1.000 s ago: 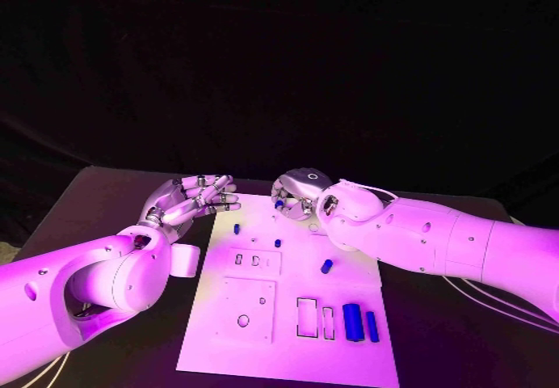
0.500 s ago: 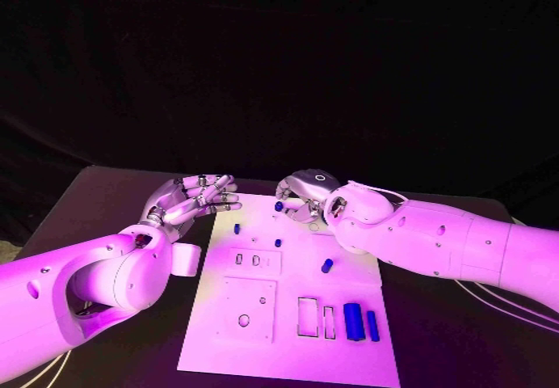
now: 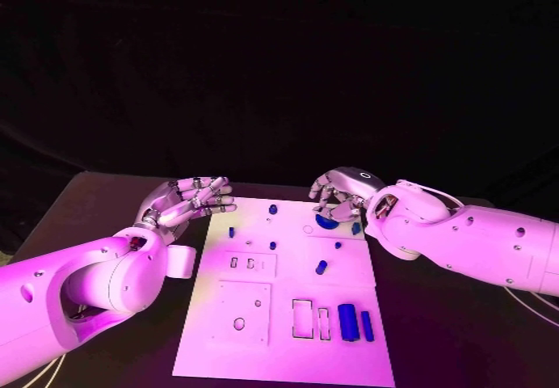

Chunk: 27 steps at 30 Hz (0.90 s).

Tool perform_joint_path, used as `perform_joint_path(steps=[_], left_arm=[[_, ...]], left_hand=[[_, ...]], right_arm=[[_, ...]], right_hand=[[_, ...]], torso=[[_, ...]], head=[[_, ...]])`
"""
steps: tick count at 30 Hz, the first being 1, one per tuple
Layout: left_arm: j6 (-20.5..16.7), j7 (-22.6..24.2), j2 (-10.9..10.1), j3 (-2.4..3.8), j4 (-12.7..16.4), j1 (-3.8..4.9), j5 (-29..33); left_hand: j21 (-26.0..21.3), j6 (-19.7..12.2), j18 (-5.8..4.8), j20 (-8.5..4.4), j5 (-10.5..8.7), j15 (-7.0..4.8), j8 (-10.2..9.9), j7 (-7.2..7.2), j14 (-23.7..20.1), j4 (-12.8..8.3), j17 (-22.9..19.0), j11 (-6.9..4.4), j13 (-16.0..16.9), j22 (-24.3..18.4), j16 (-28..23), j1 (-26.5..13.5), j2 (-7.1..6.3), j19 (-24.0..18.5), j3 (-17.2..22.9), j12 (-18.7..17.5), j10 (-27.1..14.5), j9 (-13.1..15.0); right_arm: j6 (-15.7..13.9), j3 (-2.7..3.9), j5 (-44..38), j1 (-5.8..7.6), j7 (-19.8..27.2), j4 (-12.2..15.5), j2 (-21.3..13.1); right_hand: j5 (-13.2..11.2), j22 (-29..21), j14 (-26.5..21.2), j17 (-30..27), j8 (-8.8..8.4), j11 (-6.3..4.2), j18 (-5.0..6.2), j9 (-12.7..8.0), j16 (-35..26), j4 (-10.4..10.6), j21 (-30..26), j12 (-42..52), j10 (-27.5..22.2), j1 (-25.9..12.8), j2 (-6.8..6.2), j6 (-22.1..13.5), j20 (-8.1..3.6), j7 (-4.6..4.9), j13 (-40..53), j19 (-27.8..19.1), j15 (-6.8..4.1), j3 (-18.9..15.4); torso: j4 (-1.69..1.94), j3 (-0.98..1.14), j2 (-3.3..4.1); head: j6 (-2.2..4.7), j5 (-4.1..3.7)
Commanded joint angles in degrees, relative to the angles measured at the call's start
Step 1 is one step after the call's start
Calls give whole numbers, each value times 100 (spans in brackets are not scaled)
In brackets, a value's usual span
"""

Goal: Assemble the parts on the task board

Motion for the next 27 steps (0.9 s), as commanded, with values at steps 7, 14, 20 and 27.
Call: perform_joint_path(steps=[7, 14, 20, 27], left_arm=[[140, 14, 5, 4, 6, 16, 28], [153, 7, 5, 4, 3, 16, 28], [160, 2, -1, 3, -1, 16, 28], [167, -2, 0, 3, -7, 16, 28]], left_hand=[[-23, -17, 35, 12, -29, 33, -21, 36, 12, -11, 7, 37, -6, -8, -31, -50, -14, 48, 36, -35, -7, -5], [-26, -14, 35, 12, -27, 33, -22, 32, 11, -14, 10, 35, -5, -11, -34, -45, -13, 48, 42, -37, -3, -5], [-26, -14, 35, 12, -27, 33, -22, 32, 11, -14, 10, 35, -5, -11, -34, -45, -13, 48, 42, -37, -3, -5], [-26, -14, 35, 12, -27, 33, -22, 32, 11, -14, 10, 35, -5, -11, -34, -45, -13, 48, 42, -37, -3, -5]], right_arm=[[802, 2, 848, -24, -343, 10, -277], [931, -2, 847, -63, -471, -194, -189], [973, -7, 811, -98, -556, -327, -82], [993, -9, 792, -116, -582, -390, -14]], right_hand=[[91, 1277, 436, 1050, 255, -70, -240, 337, 568, 408, 440, 5228, 281, 88, 80, -419, -101, -83, 5070, 457, -61, -1028], [106, 1469, 512, 1458, 344, 25, -291, 434, 738, 661, 568, 6387, 693, 256, 130, -674, 3, 4, 6239, 601, 24, -1340], [113, 1505, 528, 1539, 372, 49, -302, 459, 769, 732, 593, 6576, 787, 339, 161, -740, 28, 26, 6431, 629, 48, -1433], [148, 1505, 534, 1573, 385, 60, -302, 470, 781, 761, 593, 6681, 854, 392, 185, -770, 39, 37, 6539, 629, 60, -1458]], torso=[[-52, 36, -14], [-32, 37, -5], [-40, 31, -2], [-31, 24, -11]], head=[[-20, -65], [-36, -68], [-61, -54], [-90, -58]])
